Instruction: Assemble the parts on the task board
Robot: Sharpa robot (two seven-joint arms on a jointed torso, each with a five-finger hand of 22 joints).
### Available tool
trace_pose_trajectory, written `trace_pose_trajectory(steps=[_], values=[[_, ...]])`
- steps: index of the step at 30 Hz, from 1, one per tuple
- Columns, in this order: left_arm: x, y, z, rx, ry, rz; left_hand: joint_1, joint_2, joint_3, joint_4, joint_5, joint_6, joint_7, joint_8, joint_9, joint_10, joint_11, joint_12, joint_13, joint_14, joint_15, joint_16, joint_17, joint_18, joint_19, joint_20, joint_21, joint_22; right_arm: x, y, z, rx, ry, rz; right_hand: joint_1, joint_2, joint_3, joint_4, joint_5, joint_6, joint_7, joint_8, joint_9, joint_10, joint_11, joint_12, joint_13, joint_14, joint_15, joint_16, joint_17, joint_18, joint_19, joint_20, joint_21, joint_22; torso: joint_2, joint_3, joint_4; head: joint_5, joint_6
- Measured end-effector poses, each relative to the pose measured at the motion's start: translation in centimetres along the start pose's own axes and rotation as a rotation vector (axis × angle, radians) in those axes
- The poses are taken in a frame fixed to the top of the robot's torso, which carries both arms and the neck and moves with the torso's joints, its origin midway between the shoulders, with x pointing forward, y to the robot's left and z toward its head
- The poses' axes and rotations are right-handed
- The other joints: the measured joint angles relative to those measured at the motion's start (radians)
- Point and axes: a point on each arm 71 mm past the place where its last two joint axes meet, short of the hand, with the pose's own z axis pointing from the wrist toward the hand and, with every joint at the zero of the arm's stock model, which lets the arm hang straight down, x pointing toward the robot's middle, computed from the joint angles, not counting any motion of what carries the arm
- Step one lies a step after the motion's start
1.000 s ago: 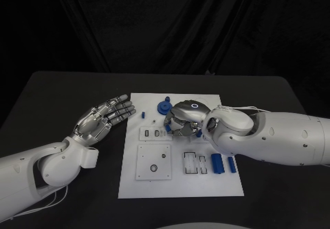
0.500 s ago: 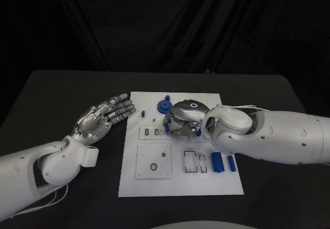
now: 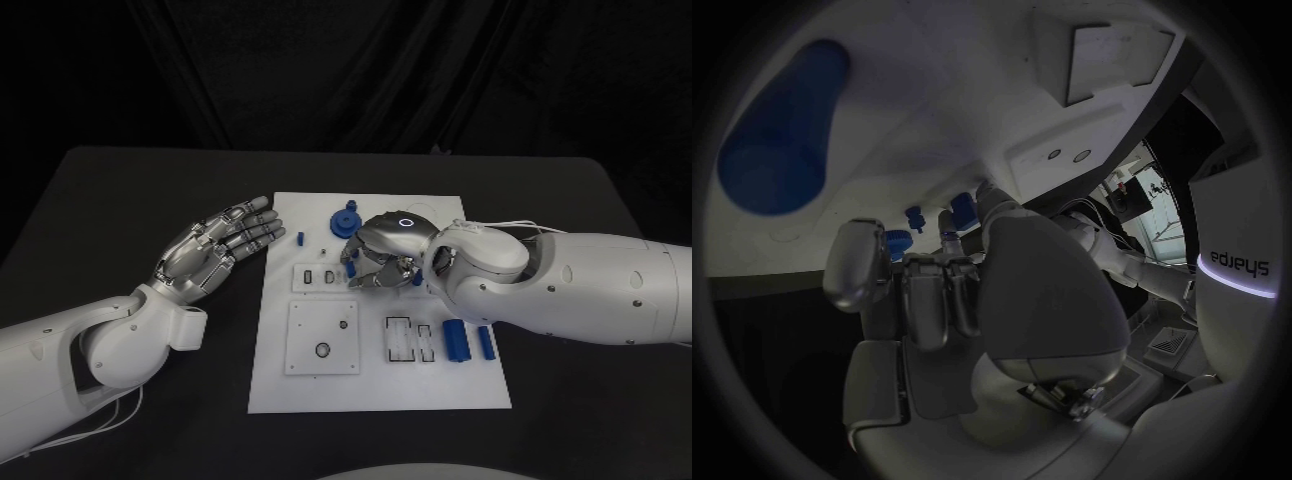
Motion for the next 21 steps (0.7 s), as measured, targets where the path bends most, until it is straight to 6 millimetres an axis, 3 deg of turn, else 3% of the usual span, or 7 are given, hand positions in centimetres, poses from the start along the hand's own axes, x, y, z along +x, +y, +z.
trace_pose_trajectory(steps=[5, 12, 17, 21], values=[[-0.02, 0.03, 0.0, -0.001, 0.0, 0.0, -0.004, -0.004, 0.003, -0.003, 0.0, 0.0, 0.0, 0.0, 0.0, 0.0, 0.0, 0.0, 0.0, 0.0, 0.0, 0.0, 0.0, 0.0, 0.0, 0.0, 0.0, -0.001, 0.05, -0.04, 0.0, 0.001, 0.004, -0.001, -0.004, -0.004, -0.007, 0.007, -0.005, -0.059, -0.001, -0.013, -0.018, 0.0, 0.0, 0.0, 0.0, 0.0, 0.0, 0.0, 0.0, 0.0, 0.0, 0.0, 0.0, 0.0, 0.0, 0.0002, 0.0, 0.0, 0.002], [-0.04, 0.09, 0.01, -0.002, 0.0, -0.001, -0.004, -0.004, 0.003, -0.003, 0.0, 0.0, 0.0, 0.0, 0.0, 0.0, 0.0, 0.0, 0.0, 0.0, 0.0, 0.0, 0.0, 0.0, 0.0, 0.0, 0.0, -0.001, 0.01, -0.06, 0.0, -0.001, 0.003, -0.001, 0.009, -0.04, -0.018, 0.018, -0.005, -0.281, -0.02, -0.021, -0.096, 0.0, -0.011, -0.001, 0.0, 0.001, -0.007, 0.0, 0.0, 0.0, -0.005, -0.004, -0.02, 0.0, 0.0, 0.0008, 0.0, -0.002, 0.003], [-0.05, 0.16, -0.04, -0.004, 0.0, -0.003, -0.004, -0.004, 0.003, -0.003, 0.0, 0.0, 0.0, 0.0, 0.0, 0.0, 0.0, 0.0, 0.0, 0.0, 0.0, 0.0, 0.0, 0.0, 0.0, 0.0, 0.0, -0.001, 0.0, -0.16, -0.08, -0.002, -0.001, -0.001, 0.014, -0.045, -0.018, 0.018, -0.005, -0.312, -0.023, -0.021, -0.108, 0.0, -0.011, -0.007, 0.0, 0.0, -0.007, 0.0, 0.0, 0.0, -0.008, -0.007, -0.027, 0.0, 0.0, 0.0007, 0.0, 0.0, 0.002], [0.06, 0.23, -0.2, -0.005, 0.001, -0.007, -0.004, -0.004, 0.003, -0.003, 0.0, 0.0, 0.0, 0.0, 0.0, 0.0, 0.0, 0.0, 0.0, 0.0, 0.0, 0.0, 0.0, 0.0, 0.0, 0.0, -0.004, -0.001, -0.2, -0.47, -0.54, -0.005, -0.024, 0.005, 0.014, -0.046, -0.02, 0.021, -0.005, -0.3, -0.023, -0.021, -0.107, 0.0, -0.011, -0.007, 0.0, 0.0, -0.007, 0.0, 0.0, 0.0, -0.008, -0.007, -0.027, 0.0, -0.001, 0.0006, 0.0, 0.011, 0.001]])
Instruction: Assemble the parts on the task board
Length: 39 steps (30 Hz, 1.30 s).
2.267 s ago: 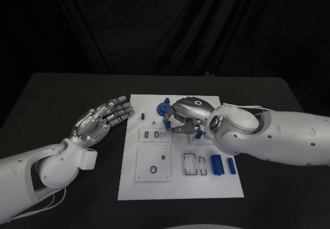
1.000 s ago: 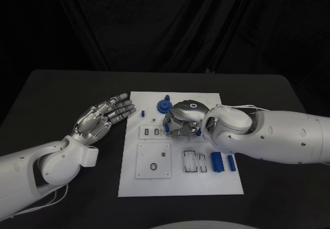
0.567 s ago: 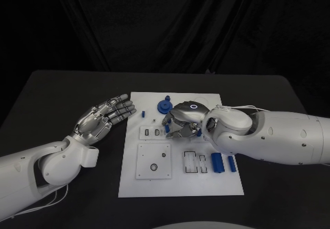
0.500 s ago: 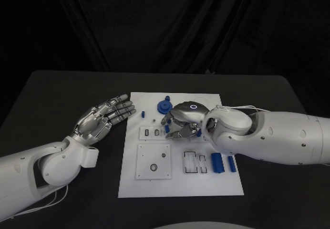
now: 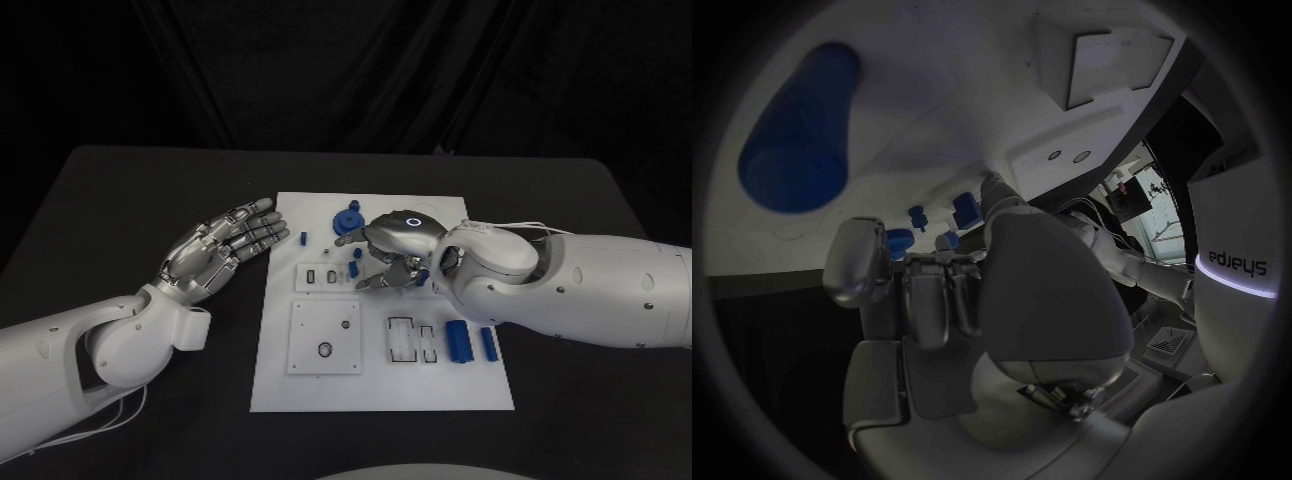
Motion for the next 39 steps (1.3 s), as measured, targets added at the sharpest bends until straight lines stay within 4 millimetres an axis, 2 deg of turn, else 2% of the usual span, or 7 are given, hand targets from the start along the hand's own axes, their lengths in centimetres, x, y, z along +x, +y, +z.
trace_pose_trajectory(steps=[10, 18, 26, 29, 31, 36, 39], values=[[0.1, -0.6, -1.2, 0.004, -0.03, 0.011, -0.005, -0.005, 0.013, -0.006, 0.0, 0.007, 0.0, 0.004, 0.001, 0.0, 0.0, 0.0, 0.0, 0.0, 0.0, 0.023, 0.001, 0.0, 0.007, -0.001, 0.005, 0.002, -2.7, -1.9, -2.2, -0.021, -0.177, 0.037, -0.014, 0.024, 0.019, -0.005, 0.02, 0.165, 0.004, 0.042, 0.018, 0.0, 0.0, 0.0, 0.0, 0.0, 0.0, 0.0, 0.0, 0.0, 0.007, -0.007, 0.01, 0.0, 0.0, -0.0001, 0.0006, 0.032, 0.06], [0.5, -2.7, -0.5, 0.034, -0.074, 0.115, -0.031, -0.031, 0.043, -0.012, 0.009, 0.059, 0.006, 0.022, 0.007, 0.083, -0.004, 0.051, 0.011, 0.187, -0.035, 0.208, 0.045, 0.0, 0.401, -0.018, 0.28, 0.121, -4.3, -4.8, -3.0, -0.03, -0.32, 0.052, 0.082, 0.101, 0.091, -0.031, 0.201, 0.317, 0.009, 0.102, 0.029, 0.0, 0.0, 0.007, 0.001, 0.0, 0.0, 0.0, 0.0, 0.0, 0.026, -0.01, 0.052, 0.0, -0.009, 0.0059, 0.0008, 0.057, 0.107], [0.1, -7.2, 3.7, 0.12, -0.096, 0.323, -0.052, -0.053, 0.031, 0.047, 0.004, 0.129, 0.018, 0.032, 0.009, 0.238, -0.076, 0.209, 0.075, 0.365, -0.116, 0.521, 0.174, 0.024, 0.549, -0.074, 0.576, 0.286, -4.7, -7.2, -3.8, -0.012, -0.387, 0.052, 0.087, 0.106, 0.097, -0.028, 0.222, 0.335, 0.011, 0.103, 0.029, 0.0, 0.0, 0.007, 0.001, 0.0, 0.0, 0.0, 0.0, 0.0, 0.033, -0.01, 0.064, 0.0, -0.039, 0.0196, -0.0036, 0.061, 0.109], [-0.3, -7.9, 4.9, 0.136, -0.109, 0.404, -0.057, -0.072, 0.02, 0.099, 0.004, 0.138, 0.016, 0.034, 0.009, 0.371, -0.16, 0.412, 0.207, 0.52, -0.195, 0.747, 0.29, 0.071, 0.635, -0.109, 0.793, 0.412, -4.7, -7.9, -4.0, 0.007, -0.394, 0.059, 0.087, 0.106, 0.099, -0.026, 0.222, 0.34, 0.016, 0.103, 0.029, 0.0, 0.0, 0.007, 0.001, 0.0, 0.0, 0.0, 0.0, 0.0, 0.033, -0.01, 0.064, 0.0, -0.053, 0.0282, -0.0085, 0.065, 0.108], [-0.5, -8.1, 5.6, 0.139, -0.11, 0.468, -0.031, -0.098, 0.02, 0.102, -0.007, 0.172, 0.015, 0.041, 0.011, 0.465, -0.191, 0.634, 0.432, 0.718, -0.223, 0.928, 0.568, 0.079, 0.667, -0.129, 0.939, 0.506, -4.5, -8.4, -4.3, 0.025, -0.393, 0.066, 0.087, 0.106, 0.101, -0.023, 0.222, 0.348, 0.02, 0.103, 0.028, 0.0, 0.0, 0.007, 0.001, 0.0, 0.0, 0.0, 0.0, 0.0, 0.033, -0.01, 0.064, 0.0, -0.061, 0.0335, -0.0122, 0.069, 0.108], [-0.6, -8.5, 6.6, 0.083, -0.098, 0.651, -0.007, -0.127, 0.01, 0.147, -0.163, 0.227, 0.018, 0.05, 0.011, 0.938, -0.186, 0.997, 1.138, 1.121, -0.226, 1.101, 1.153, 0.061, 0.838, -0.124, 1.161, 0.808, -3.8, -9.2, -4.7, 0.058, -0.383, 0.086, 0.087, 0.106, 0.104, -0.026, 0.231, 0.357, 0.022, 0.103, 0.027, 0.0, 0.0, 0.007, 0.001, 0.0, 0.0, 0.0, 0.0, 0.0, 0.036, -0.007, 0.064, 0.0, -0.081, 0.0477, -0.0229, 0.083, 0.103], [-0.8, -8.6, 7.2, -0.01, -0.09, 0.797, -0.065, -0.124, -0.045, 0.156, -0.302, 0.272, 0.004, 0.061, 0.02, 1.092, -0.195, 1.085, 1.237, 1.23, -0.236, 1.115, 1.243, 0.031, 1.0, -0.132, 1.243, 0.97, -3.7, -9.5, -4.6, 0.072, -0.382, 0.096, 0.087, 0.106, 0.106, -0.025, 0.238, 0.36, 0.025, 0.103, 0.027, 0.004, 0.004, 0.007, 0.0, 0.0, 0.0, 0.0, 0.0, 0.0, 0.036, -0.007, 0.064, 0.0, -0.094, 0.0536, -0.0266, 0.089, 0.097]])
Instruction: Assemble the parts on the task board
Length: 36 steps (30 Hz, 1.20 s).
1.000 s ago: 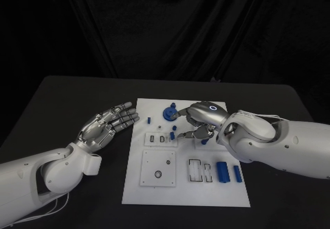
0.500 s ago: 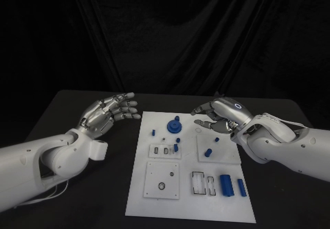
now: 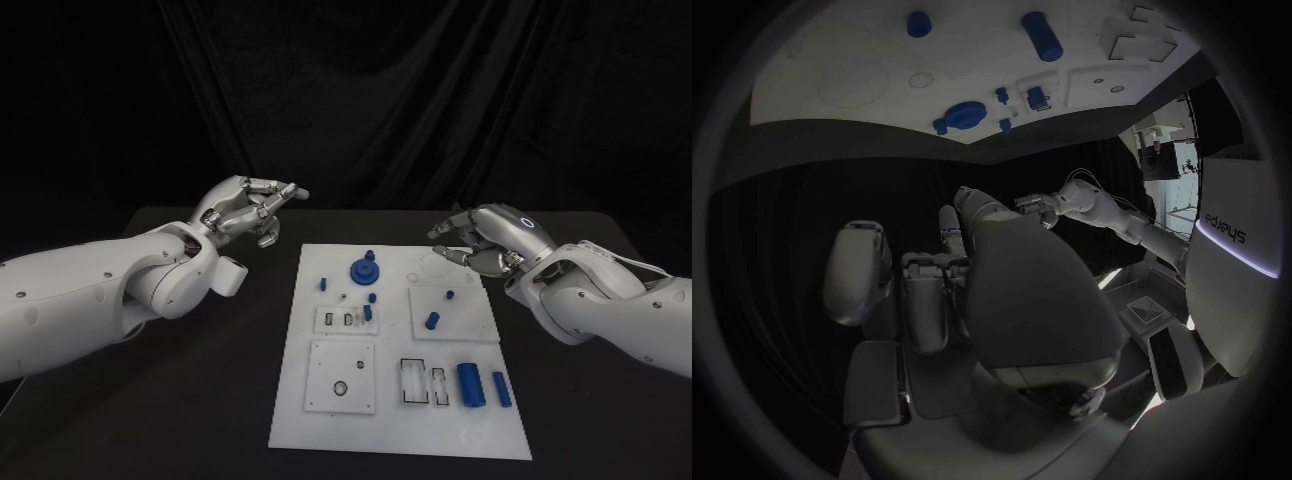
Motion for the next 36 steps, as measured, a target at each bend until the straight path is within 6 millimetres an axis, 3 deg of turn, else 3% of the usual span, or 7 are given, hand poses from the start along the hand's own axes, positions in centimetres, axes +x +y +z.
trace_pose_trajectory(steps=[4, 7, 12, 19, 28, 32, 36], values=[[0.9, 0.3, 0.8, -0.115, 0.086, 0.217, -0.056, 0.005, -0.073, -0.003, -0.098, 0.046, -0.026, 0.025, 0.016, 0.01, -0.019, 0.004, 0.006, 0.008, -0.02, 0.0, 0.005, -0.064, 0.239, -0.026, 0.138, 0.258, 0.1, -0.3, 0.1, 0.015, -0.001, 0.006, 0.0, 0.0, 0.001, 0.001, 0.003, 0.0, 0.0, 0.0, 0.0, 0.0, 0.0, 0.0, 0.0, 0.0, 0.0, 0.0, 0.0, 0.0, 0.0, 0.0, 0.0, 0.0, -0.018, 0.0105, -0.0062, 0.014, -0.015], [2.1, 0.1, 1.4, -0.189, 0.147, 0.369, -0.095, 0.01, -0.115, -0.002, -0.122, 0.106, -0.042, 0.063, 0.044, 0.01, -0.043, 0.004, 0.006, 0.007, -0.036, 0.0, 0.005, -0.102, 0.289, -0.041, 0.203, 0.295, 0.1, -0.5, 0.1, 0.024, -0.001, 0.01, 0.0, 0.0, 0.001, 0.001, 0.003, 0.0, 0.0, 0.0, -0.001, -0.002, 0.002, 0.0, 0.0, 0.0, 0.0, 0.0, 0.0, 0.0, 0.0, 0.0, 0.0, 0.0, -0.029, 0.0184, -0.0104, 0.023, -0.026], [4.4, -0.8, 2.8, -0.284, 0.239, 0.55, -0.147, 0.032, -0.168, 0.002, -0.157, 0.139, -0.065, 0.1, 0.092, 0.01, -0.057, 0.004, 0.006, 0.01, -0.054, 0.0, 0.005, -0.102, 0.295, -0.049, 0.215, 0.296, 0.3, -0.6, 0.1, 0.035, 0.001, 0.016, 0.0, 0.0, 0.001, 0.001, 0.007, 0.0, 0.0, 0.0, -0.002, -0.004, 0.004, 0.0, 0.0, 0.0, 0.0, 0.0, 0.0, 0.0, 0.0, 0.0, 0.0, 0.0, -0.047, 0.0291, -0.0151, 0.03, -0.051], [7.5, -3.5, 5.5, -0.407, 0.405, 0.741, -0.189, 0.064, -0.216, 0.0, -0.17, 0.155, -0.081, 0.146, 0.162, 0.01, -0.072, 0.004, 0.006, 0.008, -0.067, 0.0, 0.005, -0.101, 0.294, -0.062, 0.215, 0.296, 0.7, -0.6, 0.3, 0.052, 0.006, 0.022, 0.0, 0.0, 0.004, 0.004, 0.007, 0.0, 0.0, -0.004, -0.003, -0.004, 0.004, 0.0, 0.0, 0.0, 0.0, 0.0, 0.0, 0.0, 0.0, 0.0, -0.006, 0.0, -0.063, 0.0436, -0.0324, 0.051, -0.086], [10.0, -3.3, 6.9, -0.586, 0.538, 0.887, -0.195, 0.07, -0.279, -0.001, -0.129, 0.155, -0.124, 0.326, 0.425, 0.01, -0.115, 0.004, 0.006, 0.008, -0.106, 0.0, 0.005, -0.101, 0.292, -0.103, 0.215, 0.296, 1.0, -0.8, 0.4, 0.069, 0.013, 0.026, -0.009, -0.005, 0.005, 0.011, 0.007, 0.004, 0.004, -0.005, -0.005, -0.004, 0.011, 0.0, 0.0, 0.0, 0.007, 0.0, 0.0, 0.0, 0.005, 0.005, -0.006, 0.0, -0.065, 0.0481, -0.0339, 0.047, -0.113], [11.1, -3.2, 7.7, -0.641, 0.564, 0.935, -0.201, 0.076, -0.289, -0.004, -0.127, 0.155, -0.124, 0.342, 0.471, 0.01, -0.118, 0.003, 0.006, 0.008, -0.113, 0.0, 0.005, -0.117, 0.295, -0.106, 0.215, 0.296, 1.1, -0.7, 0.5, 0.071, 0.015, 0.026, -0.016, -0.003, 0.003, 0.013, 0.007, 0.005, 0.005, -0.005, -0.005, -0.004, 0.011, 0.0, 0.0, 0.0, 0.007, 0.0, 0.0, 0.0, 0.001, 0.009, -0.006, 0.001, -0.065, 0.0493, -0.0381, 0.054, -0.124], [12.0, -3.2, 8.2, -0.672, 0.579, 0.965, -0.194, 0.083, -0.289, -0.004, -0.079, 0.147, -0.131, 0.336, 0.495, 0.009, -0.123, 0.003, 0.006, 0.008, -0.113, 0.0, 0.005, -0.117, 0.295, -0.113, 0.215, 0.296, 1.2, -0.6, 0.6, 0.069, 0.016, 0.029, -0.016, -0.003, 0.003, 0.013, 0.007, 0.005, 0.005, -0.004, -0.005, -0.004, 0.011, 0.0, 0.0, 0.0, 0.007, 0.0, 0.0, 0.0, 0.001, 0.009, -0.006, 0.001, -0.064, 0.0502, -0.0419, 0.056, -0.133]])
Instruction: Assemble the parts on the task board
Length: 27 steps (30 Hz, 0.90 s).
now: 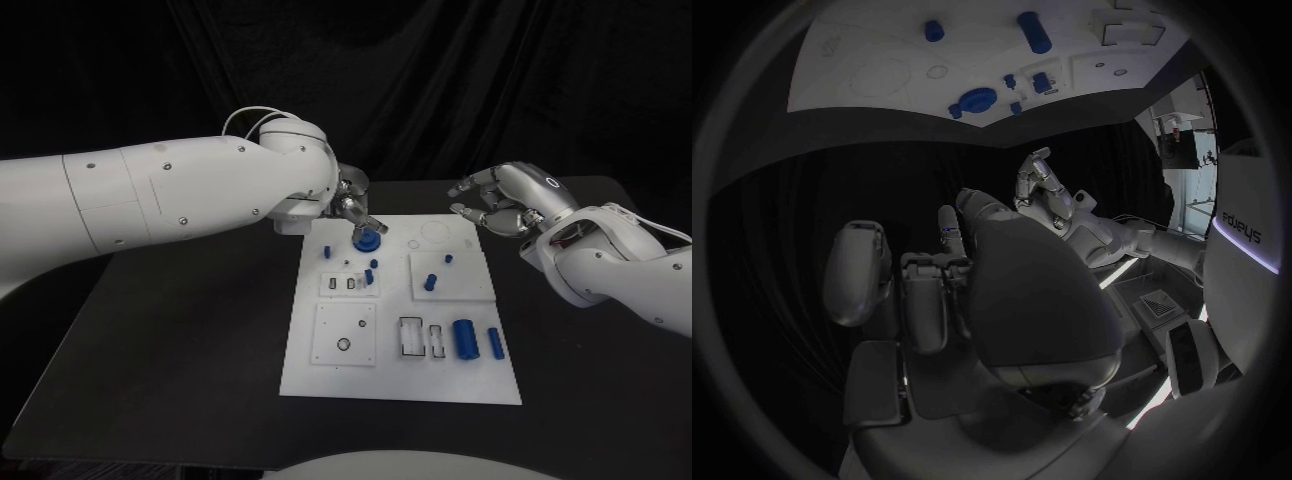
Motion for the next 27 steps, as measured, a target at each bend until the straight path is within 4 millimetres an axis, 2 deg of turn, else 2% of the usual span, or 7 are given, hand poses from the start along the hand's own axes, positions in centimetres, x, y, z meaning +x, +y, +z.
trace_pose_trajectory(steps=[2, 13, 18, 27], values=[[0.2, -0.1, 0.3, -0.014, 0.009, 0.005, 0.004, 0.004, 0.003, -0.003, 0.012, 0.0, 0.0, -0.004, 0.005, 0.0, 0.0, 0.0, 0.0, 0.0, 0.0, 0.0, 0.0, 0.0, 0.0, 0.0, 0.0, 0.0, 0.1, 0.1, 0.0, -0.002, 0.001, 0.002, 0.0, 0.0, 0.0, 0.0, 0.0, 0.0, 0.0, 0.0, 0.0, 0.0, 0.0, 0.0, 0.0, 0.0, 0.0, 0.0, 0.0, 0.0, 0.0, 0.0, 0.0, 0.0, 0.0, 0.0, -0.0001, -0.001, -0.004], [1.8, 0.1, 1.5, -0.05, 0.069, -0.03, 0.004, 0.004, 0.003, -0.003, 0.012, 0.0, 0.0, -0.006, 0.013, 0.0, 0.0, 0.0, 0.0, -0.004, -0.004, 0.0, 0.0, 0.0, 0.0, 0.0, 0.0, 0.0, 0.1, 0.2, 0.0, -0.004, 0.002, 0.004, -0.004, 0.004, 0.0, 0.0, 0.004, 0.0, 0.0, -0.004, 0.0, 0.0, 0.0, 0.0, 0.0, 0.0, 0.0, 0.0, 0.0, 0.0, 0.0, 0.0, 0.0, 0.0, 0.004, -0.0017, -0.0047, 0.002, -0.021], [2.7, 0.0, 2.0, -0.051, 0.095, -0.049, 0.004, 0.004, 0.003, -0.003, 0.019, 0.006, -0.005, -0.006, 0.02, 0.0, 0.0, 0.0, 0.0, 0.0, -0.007, 0.0, 0.0, 0.0, 0.0, 0.0, 0.0, 0.0, 0.1, 0.2, 0.0, -0.004, 0.002, 0.005, -0.004, 0.004, 0.0, 0.0, 0.004, 0.0, 0.0, -0.004, -0.001, 0.0, 0.0, 0.0, 0.0, 0.0, 0.0, 0.0, 0.0, 0.0, 0.0, 0.0, 0.0, 0.0, 0.005, -0.0037, -0.0048, 0.001, -0.031], [4.4, 0.2, 2.9, -0.059, 0.132, -0.077, 0.004, 0.004, 0.003, -0.003, 0.016, 0.022, -0.01, -0.015, 0.041, 0.0, -0.007, 0.0, 0.0, -0.002, -0.013, 0.0, 0.0, 0.0, 0.0, -0.007, 0.0, 0.0, 0.1, 0.2, -0.1, -0.003, 0.002, 0.005, -0.004, 0.004, 0.0, 0.0, 0.011, 0.0, 0.0, -0.004, -0.001, 0.004, 0.003, 0.0, 0.0, 0.0, 0.0, 0.0, 0.0, 0.0, 0.0, 0.0, 0.0, 0.0, 0.005, -0.0035, -0.0044, -0.003, -0.043]])
